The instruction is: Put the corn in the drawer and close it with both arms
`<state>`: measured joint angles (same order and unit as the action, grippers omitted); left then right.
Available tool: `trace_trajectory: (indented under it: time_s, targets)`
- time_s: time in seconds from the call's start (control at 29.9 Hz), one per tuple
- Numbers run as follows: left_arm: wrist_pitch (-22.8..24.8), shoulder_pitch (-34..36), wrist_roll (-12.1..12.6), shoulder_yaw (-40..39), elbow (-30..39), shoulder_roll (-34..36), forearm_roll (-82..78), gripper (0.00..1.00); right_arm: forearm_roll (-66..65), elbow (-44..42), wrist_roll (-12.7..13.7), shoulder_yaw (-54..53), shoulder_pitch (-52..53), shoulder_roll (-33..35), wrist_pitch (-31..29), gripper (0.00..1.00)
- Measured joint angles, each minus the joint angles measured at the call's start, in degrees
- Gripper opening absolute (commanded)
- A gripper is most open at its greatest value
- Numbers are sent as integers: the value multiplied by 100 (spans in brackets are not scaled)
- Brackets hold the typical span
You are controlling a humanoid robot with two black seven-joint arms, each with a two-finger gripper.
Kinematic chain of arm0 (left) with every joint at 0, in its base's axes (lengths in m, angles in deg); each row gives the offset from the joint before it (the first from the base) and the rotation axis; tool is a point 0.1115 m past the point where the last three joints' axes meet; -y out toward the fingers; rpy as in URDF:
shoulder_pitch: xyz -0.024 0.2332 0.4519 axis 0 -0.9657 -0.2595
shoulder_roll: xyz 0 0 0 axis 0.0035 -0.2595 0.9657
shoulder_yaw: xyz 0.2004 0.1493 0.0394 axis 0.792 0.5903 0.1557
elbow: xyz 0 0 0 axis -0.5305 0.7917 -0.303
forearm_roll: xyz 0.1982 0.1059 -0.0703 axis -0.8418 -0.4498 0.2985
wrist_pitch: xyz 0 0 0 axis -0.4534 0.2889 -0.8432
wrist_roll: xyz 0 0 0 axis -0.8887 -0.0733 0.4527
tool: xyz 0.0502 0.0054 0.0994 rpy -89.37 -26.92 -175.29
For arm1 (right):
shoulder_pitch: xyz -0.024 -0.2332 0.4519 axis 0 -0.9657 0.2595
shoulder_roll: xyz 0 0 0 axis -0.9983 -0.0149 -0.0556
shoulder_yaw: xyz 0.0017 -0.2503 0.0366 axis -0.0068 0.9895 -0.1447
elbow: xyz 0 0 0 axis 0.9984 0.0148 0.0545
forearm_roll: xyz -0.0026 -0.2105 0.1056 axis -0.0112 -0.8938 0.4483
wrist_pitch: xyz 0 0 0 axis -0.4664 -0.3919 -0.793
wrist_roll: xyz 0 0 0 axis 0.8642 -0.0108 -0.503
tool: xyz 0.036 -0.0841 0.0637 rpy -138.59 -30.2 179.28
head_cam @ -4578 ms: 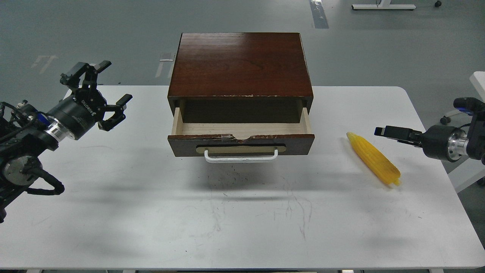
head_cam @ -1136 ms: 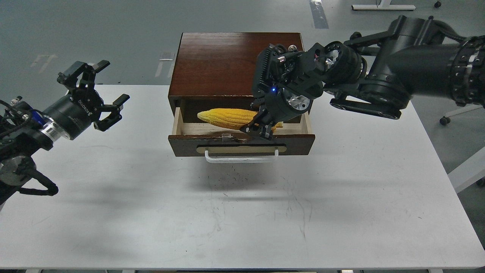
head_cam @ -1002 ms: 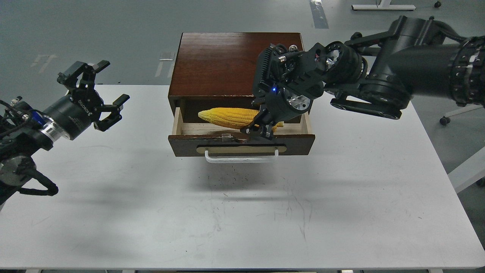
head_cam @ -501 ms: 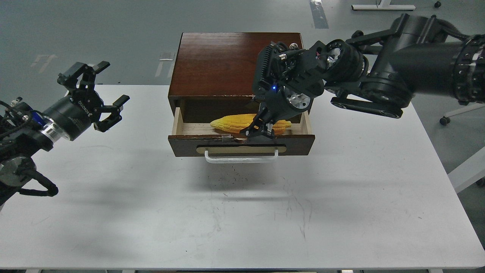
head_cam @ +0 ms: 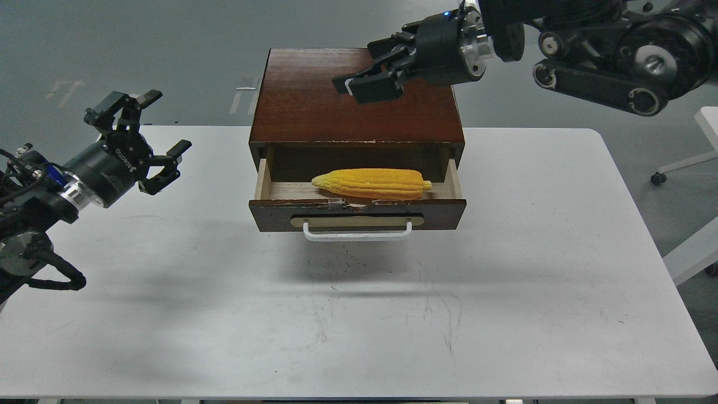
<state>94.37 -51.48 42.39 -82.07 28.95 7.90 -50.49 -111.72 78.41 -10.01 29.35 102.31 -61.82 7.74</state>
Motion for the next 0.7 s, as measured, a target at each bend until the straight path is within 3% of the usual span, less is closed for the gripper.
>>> trace_trajectory:
  time_s: [0.2,0.33,0.5,0.7]
  targets:
    - [0,-1,0,0,-1,-1,-2,100,1728,3,3,-1318,-1343,1130,16,96]
    - [0,-1,0,5,-1,-21,-6,100,2364,-33,2,-2919,-2937,1666,52,96]
    - [0,6,0,10,-7,-25,-10,100,3014,-147,1,-4661,-4792,1780,54,97]
    - [0,55,0,11,-18,0,-10,100,4107,-541,0,-5479,-6024,1662,8,98]
